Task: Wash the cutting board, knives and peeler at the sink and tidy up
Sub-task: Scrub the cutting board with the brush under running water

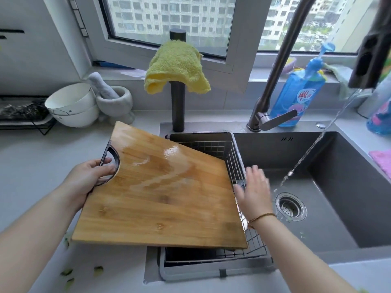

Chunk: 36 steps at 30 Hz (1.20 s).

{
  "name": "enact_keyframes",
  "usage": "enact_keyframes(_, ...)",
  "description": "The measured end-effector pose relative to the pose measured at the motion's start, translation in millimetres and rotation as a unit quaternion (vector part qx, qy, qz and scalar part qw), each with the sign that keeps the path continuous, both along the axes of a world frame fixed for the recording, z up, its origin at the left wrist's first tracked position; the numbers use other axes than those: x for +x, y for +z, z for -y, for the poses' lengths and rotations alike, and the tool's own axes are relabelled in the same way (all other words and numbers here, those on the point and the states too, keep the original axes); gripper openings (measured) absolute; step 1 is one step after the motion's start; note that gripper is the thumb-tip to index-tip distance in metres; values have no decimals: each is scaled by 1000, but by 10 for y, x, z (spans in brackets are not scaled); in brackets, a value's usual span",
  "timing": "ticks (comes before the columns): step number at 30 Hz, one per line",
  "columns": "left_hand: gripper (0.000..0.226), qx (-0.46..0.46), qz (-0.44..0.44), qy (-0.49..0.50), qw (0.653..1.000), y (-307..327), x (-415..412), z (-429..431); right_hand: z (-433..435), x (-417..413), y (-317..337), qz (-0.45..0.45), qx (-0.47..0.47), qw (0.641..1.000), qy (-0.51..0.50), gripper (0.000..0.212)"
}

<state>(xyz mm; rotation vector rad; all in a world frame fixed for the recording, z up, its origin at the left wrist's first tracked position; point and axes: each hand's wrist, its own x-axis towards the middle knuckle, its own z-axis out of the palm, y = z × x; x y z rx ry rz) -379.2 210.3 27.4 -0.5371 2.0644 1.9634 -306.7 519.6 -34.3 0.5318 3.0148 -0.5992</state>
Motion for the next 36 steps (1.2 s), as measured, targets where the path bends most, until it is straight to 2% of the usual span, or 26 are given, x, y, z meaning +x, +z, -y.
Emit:
enact_keyframes(2,16,4,-1,4,1000,5,1,-2,-204,18,-50,32,-84,993,-73,59)
enact_keyframes(5,16,-2,-8,6,1000,11,8,-11,-246,72,-264,89,-283,951,-91,51)
enact_keyframes(8,11,-12,-16,6,1000,4,-4,-14,-225,97,-357,78,-335,933,-101,51)
enact_keyframes(17,27,-102,-26,12,994,28,-125,-84,-189,66,-355,63,-332,936,-96,51)
enact_keyframes(21,18,-169,-41,14,985,35,-126,-128,-195,60,-367,55,-327,939,-97,43)
enact_keyframes(25,36,-322,-59,-28,945,58,-127,-164,-201,83,-352,52,-324,940,-88,27)
enact_keyframes(28,50,-393,-76,-65,914,103,-90,-217,-236,93,-374,50,-331,939,-79,13)
enact_keyframes(30,59,-430,-105,-72,894,150,-48,-287,-279,103,-363,58,-346,934,-60,17)
enact_keyframes(32,62,-440,-147,-79,882,186,18,-427,-345,140,-312,81,-347,934,-31,34)
enact_keyframes(34,51,-424,-174,-90,884,201,126,-709,-484,194,-262,99,-345,933,-23,47)
enact_keyframes(36,44,-405,-185,-122,887,138,252,-1078,-715,248,-237,98,-340,935,-29,46)
